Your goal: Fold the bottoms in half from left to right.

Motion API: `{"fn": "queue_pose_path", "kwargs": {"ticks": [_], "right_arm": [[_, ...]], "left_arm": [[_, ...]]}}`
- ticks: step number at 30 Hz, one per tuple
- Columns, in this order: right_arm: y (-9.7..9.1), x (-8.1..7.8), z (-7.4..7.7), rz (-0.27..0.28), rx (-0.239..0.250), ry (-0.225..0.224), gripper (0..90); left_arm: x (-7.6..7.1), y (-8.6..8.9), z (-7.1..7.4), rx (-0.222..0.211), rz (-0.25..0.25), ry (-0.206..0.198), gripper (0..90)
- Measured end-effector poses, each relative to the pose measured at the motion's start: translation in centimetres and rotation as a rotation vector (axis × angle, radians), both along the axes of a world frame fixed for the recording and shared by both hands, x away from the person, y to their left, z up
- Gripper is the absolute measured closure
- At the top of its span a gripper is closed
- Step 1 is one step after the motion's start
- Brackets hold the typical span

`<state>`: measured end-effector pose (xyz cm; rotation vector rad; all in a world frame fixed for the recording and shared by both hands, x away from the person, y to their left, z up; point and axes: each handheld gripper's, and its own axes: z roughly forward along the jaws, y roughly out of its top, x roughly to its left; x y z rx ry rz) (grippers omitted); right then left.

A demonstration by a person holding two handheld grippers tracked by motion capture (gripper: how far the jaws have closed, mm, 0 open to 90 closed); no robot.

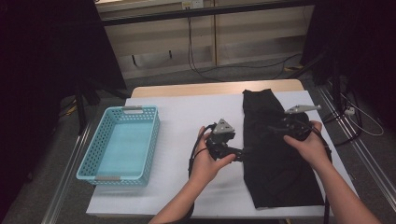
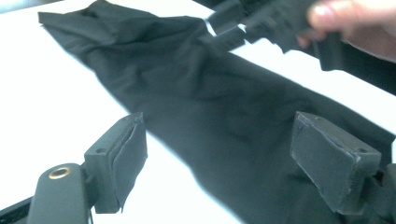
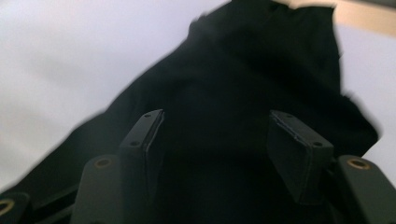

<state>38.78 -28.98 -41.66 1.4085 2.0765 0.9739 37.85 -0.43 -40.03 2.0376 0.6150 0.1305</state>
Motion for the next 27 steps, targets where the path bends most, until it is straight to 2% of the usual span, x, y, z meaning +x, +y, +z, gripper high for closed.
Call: {"fn": "queue_pose_path", "kwargs": {"ticks": [2,6,9,12,15,21,25,27], "right_arm": [[0.2,-0.7,-1.0,0.007,-0.027,0.016,37.5],[0.1,-1.8,-2.2,-0.007,-0.044,0.021,37.4],[-0.1,-2.3,-2.3,-0.016,-0.046,0.024,38.0],[-0.2,-3.0,-2.2,0.003,-0.032,0.034,41.2],[0.0,-4.0,-2.5,0.031,-0.044,0.044,44.0],[-0.2,-6.1,-2.9,0.051,-0.052,0.064,46.7],[-0.8,-7.6,-2.7,0.043,-0.051,0.059,49.1],[-1.3,-8.3,-2.7,0.029,-0.066,0.060,50.2]], "left_arm": [[0.1,0.6,-0.2,0.007,0.006,-0.003,18.5],[0.3,1.9,-0.6,0.032,0.021,0.000,17.5],[0.3,2.7,-1.0,0.049,0.023,0.005,17.5],[0.2,3.2,-1.5,0.054,0.023,0.013,17.0],[0.2,3.8,-2.1,0.067,0.033,0.014,16.3],[0.2,4.9,-2.7,0.088,0.043,0.022,16.2],[0.3,5.4,-2.8,0.099,0.043,0.023,15.3],[0.2,5.7,-3.0,0.098,0.046,0.031,15.1]]}}
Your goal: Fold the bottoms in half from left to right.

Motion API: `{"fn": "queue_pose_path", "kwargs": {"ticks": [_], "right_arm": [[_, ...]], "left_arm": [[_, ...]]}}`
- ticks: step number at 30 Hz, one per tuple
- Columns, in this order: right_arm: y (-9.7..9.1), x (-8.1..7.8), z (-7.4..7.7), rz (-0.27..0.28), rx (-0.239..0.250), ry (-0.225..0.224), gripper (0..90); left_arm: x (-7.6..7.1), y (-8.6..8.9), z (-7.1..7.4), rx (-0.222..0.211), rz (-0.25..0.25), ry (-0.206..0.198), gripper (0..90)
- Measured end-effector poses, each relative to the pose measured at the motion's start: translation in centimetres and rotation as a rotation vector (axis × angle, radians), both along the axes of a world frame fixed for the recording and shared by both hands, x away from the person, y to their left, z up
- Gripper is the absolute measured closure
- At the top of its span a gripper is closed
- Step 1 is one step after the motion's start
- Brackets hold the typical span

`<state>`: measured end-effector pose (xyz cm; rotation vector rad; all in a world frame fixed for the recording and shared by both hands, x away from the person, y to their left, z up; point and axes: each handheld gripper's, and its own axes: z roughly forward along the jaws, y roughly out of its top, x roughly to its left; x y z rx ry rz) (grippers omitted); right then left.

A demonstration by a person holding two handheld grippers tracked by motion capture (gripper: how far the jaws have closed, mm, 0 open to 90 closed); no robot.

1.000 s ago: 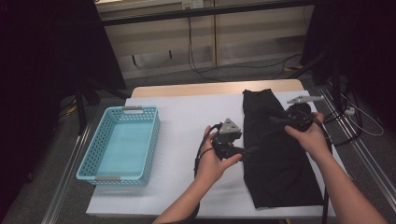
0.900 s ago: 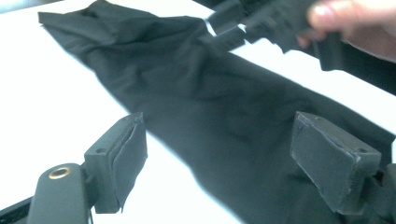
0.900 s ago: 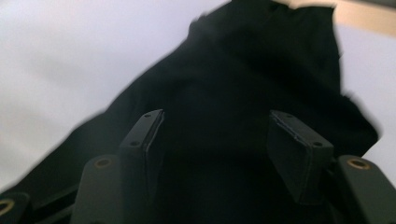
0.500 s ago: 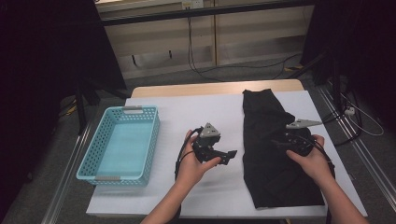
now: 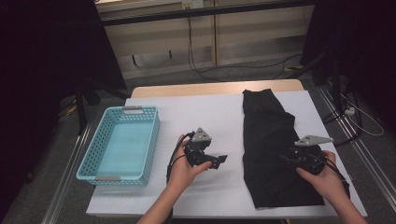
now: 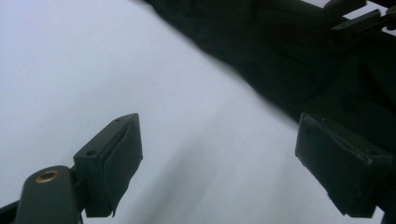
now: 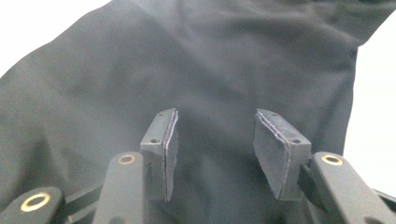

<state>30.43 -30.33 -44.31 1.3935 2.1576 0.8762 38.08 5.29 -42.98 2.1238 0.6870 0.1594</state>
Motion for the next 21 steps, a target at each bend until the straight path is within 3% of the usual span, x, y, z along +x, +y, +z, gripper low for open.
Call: {"fn": "queue_pose_path", "kwargs": {"ticks": [8,10,12,19,21], "right_arm": [[-1.5,-2.6,-0.5,-0.027,-0.025,0.043,62.8],[-1.7,-2.9,-0.6,-0.026,-0.032,0.041,74.0],[-1.8,-2.9,-0.6,-0.015,-0.009,0.053,87.8],[-3.2,-3.2,0.3,-0.022,0.013,0.037,90.0],[-3.9,-3.4,0.8,-0.035,0.000,0.023,90.0]], "left_arm": [[-0.3,1.2,0.0,0.000,0.002,0.007,14.7],[-0.3,1.4,0.0,0.003,0.000,0.009,14.6],[-0.3,1.5,-0.1,-0.005,0.004,0.013,14.4],[-0.2,2.0,0.1,-0.006,0.003,0.008,14.4],[-0.1,2.2,0.0,-0.007,0.011,0.008,14.4]]}}
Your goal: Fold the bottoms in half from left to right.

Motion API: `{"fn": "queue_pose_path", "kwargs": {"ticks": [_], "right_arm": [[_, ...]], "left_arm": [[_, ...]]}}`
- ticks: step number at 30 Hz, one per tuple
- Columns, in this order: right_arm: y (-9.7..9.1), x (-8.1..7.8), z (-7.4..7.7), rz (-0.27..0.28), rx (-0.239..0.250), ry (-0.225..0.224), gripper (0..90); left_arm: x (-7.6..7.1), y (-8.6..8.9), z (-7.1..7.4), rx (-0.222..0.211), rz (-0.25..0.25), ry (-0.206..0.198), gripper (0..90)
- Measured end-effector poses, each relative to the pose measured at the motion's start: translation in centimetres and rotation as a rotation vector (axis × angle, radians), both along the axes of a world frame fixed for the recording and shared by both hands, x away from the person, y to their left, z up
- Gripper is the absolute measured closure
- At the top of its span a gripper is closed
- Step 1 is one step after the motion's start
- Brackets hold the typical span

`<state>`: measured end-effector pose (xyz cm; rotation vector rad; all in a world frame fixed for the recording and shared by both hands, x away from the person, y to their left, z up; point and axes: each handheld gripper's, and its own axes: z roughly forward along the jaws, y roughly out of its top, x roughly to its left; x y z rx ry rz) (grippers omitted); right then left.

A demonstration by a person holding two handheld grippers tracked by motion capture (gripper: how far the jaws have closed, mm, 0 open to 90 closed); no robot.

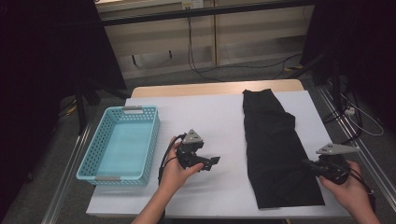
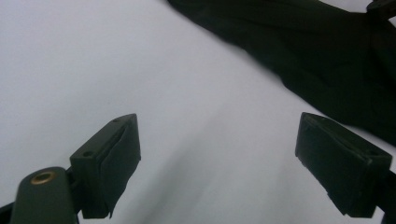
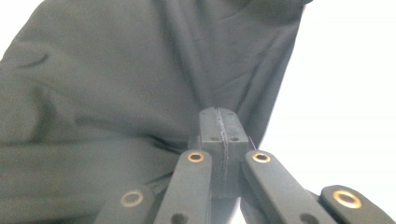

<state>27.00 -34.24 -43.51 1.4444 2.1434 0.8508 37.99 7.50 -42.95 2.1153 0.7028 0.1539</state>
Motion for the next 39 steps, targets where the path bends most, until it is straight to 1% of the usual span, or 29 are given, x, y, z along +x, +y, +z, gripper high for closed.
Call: {"fn": "queue_pose_path", "kwargs": {"ticks": [2,3,4,5,6,7,8,9,10,11,12,13,15,17,19,20,24,26,27,28,30,34,37,39], "right_arm": [[-0.6,-0.2,0.2,-0.012,0.020,-0.007,90.0],[-0.8,-0.3,0.2,-0.015,0.001,-0.008,90.0],[-0.9,-0.4,0.3,-0.025,0.000,-0.010,90.0],[-1.0,-0.4,0.3,-0.025,0.016,-0.010,90.0],[-1.0,-0.4,0.3,-0.025,0.017,-0.011,90.0],[-1.0,-0.4,0.1,-0.023,0.001,-0.013,90.0],[-0.8,-0.3,0.0,-0.025,-0.004,-0.013,89.6],[-0.7,-0.2,-0.1,-0.021,0.001,-0.012,86.4],[-0.6,0.0,-0.1,-0.021,-0.002,-0.018,79.2],[-0.3,0.1,0.0,-0.023,-0.006,-0.030,73.9],[-0.1,0.4,0.2,-0.023,-0.001,-0.037,68.7],[0.2,0.6,0.3,-0.027,0.002,-0.047,63.2],[1.1,1.4,0.5,-0.019,0.013,-0.058,58.0],[2.2,2.3,0.6,-0.010,0.016,-0.075,49.6],[3.3,3.3,0.6,-0.001,0.019,-0.091,45.9],[3.8,3.8,0.6,0.000,0.026,-0.096,43.1],[5.5,5.7,0.6,0.016,0.065,-0.100,35.9],[6.3,6.6,0.5,0.023,0.072,-0.107,34.6],[6.7,7.0,0.5,0.020,0.073,-0.108,33.0],[7.0,7.4,0.5,0.024,0.066,-0.116,31.7],[7.6,8.0,0.4,0.024,0.057,-0.121,31.3],[8.3,9.0,0.2,0.017,0.072,-0.125,30.0],[8.7,9.7,-0.1,0.013,0.080,-0.117,28.7],[9.0,10.2,-0.3,0.004,0.088,-0.123,28.5]], "left_arm": [[0.1,0.1,-0.1,-0.001,0.006,0.003,14.4],[0.1,0.2,-0.1,0.000,0.010,0.005,14.4],[0.0,0.2,-0.1,0.002,0.009,0.005,14.3],[0.0,0.2,-0.1,0.001,0.009,0.007,14.3],[0.0,0.2,-0.1,0.002,0.011,0.004,14.4],[0.0,0.3,0.0,0.008,0.012,-0.003,14.4],[0.0,0.3,0.0,0.009,0.013,-0.002,14.3],[0.0,0.4,0.0,0.009,0.011,-0.002,14.4],[0.0,0.4,-0.1,0.008,0.017,-0.002,14.3],[-0.1,0.5,-0.1,0.009,0.022,-0.001,14.3],[0.0,0.6,-0.1,0.016,0.014,-0.001,14.3],[-0.1,0.7,-0.1,0.014,0.022,-0.001,14.3],[-0.1,0.8,0.0,0.019,0.024,-0.004,14.3],[-0.1,1.1,0.0,0.018,0.033,-0.006,14.0],[-0.1,1.3,0.0,0.031,0.039,-0.017,13.6],[-0.1,1.5,0.0,0.027,0.047,-0.015,13.4],[0.0,2.1,0.1,0.035,0.057,-0.018,13.1],[0.0,2.3,0.0,0.035,0.061,-0.015,13.2],[0.0,2.4,0.0,0.045,0.062,-0.021,13.2],[-0.1,2.4,-0.1,0.038,0.069,-0.017,13.1],[-0.1,2.5,-0.1,0.040,0.071,-0.013,13.1],[0.0,2.6,-0.1,0.041,0.075,-0.016,13.0],[0.0,2.4,-0.2,0.040,0.072,-0.005,12.9],[-0.1,2.2,-0.4,0.043,0.067,0.003,12.9]]}}
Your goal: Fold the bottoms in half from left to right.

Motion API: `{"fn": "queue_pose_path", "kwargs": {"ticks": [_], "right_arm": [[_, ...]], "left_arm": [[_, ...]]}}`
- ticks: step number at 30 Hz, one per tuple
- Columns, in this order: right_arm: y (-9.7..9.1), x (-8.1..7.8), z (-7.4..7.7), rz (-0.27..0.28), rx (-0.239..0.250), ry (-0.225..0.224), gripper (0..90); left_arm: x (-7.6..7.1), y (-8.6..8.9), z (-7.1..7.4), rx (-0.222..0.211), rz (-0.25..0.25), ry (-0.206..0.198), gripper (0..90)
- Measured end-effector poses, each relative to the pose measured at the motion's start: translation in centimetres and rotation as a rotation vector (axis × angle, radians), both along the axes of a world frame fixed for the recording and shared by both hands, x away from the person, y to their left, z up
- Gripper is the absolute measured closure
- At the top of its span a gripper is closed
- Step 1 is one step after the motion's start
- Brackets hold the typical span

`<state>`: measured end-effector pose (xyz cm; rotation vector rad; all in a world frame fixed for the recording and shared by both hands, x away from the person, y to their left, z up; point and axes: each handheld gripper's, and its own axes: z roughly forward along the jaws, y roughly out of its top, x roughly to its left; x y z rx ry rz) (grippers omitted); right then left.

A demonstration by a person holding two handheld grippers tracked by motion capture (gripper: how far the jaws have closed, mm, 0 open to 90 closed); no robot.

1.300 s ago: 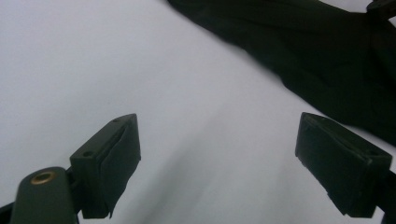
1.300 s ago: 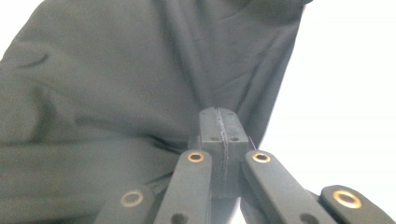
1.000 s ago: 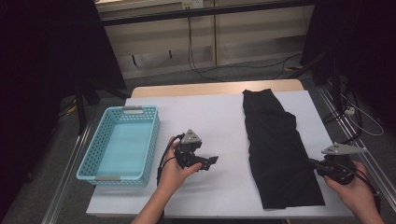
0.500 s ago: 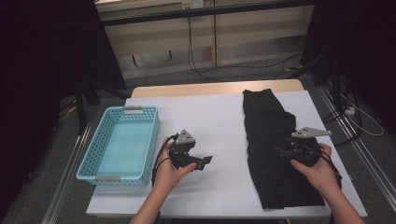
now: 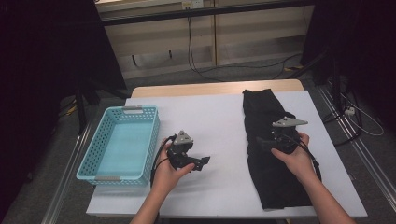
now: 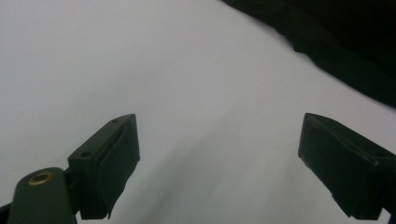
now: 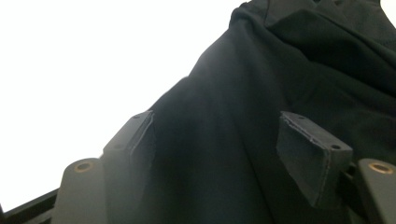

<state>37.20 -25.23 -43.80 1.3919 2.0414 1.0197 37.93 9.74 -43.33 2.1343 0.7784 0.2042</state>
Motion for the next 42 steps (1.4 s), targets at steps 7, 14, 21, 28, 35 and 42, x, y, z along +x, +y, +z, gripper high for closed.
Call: {"fn": "queue_pose_path", "kwargs": {"ticks": [7,14,21,28,35,42], "right_arm": [[0.8,2.1,-0.5,-0.042,0.010,0.003,27.5],[1.3,4.2,-1.6,-0.090,0.017,0.032,26.3],[2.5,6.4,-1.8,-0.112,0.013,0.046,25.8],[4.5,7.5,-2.0,-0.080,-0.031,0.060,27.8],[4.7,7.7,-2.8,-0.112,-0.071,0.062,35.4],[3.4,7.7,-2.7,-0.129,-0.065,0.053,65.2]], "left_arm": [[0.2,0.3,-0.2,-0.008,0.012,0.011,12.9],[0.3,0.9,-0.3,-0.004,0.022,0.015,12.8],[0.3,1.1,-0.3,-0.015,0.031,0.019,12.8],[0.4,1.3,-0.4,-0.011,0.036,0.023,12.8],[0.4,1.5,-0.4,-0.006,0.037,0.021,12.8],[0.2,1.3,-0.3,-0.014,0.033,0.020,12.8]]}}
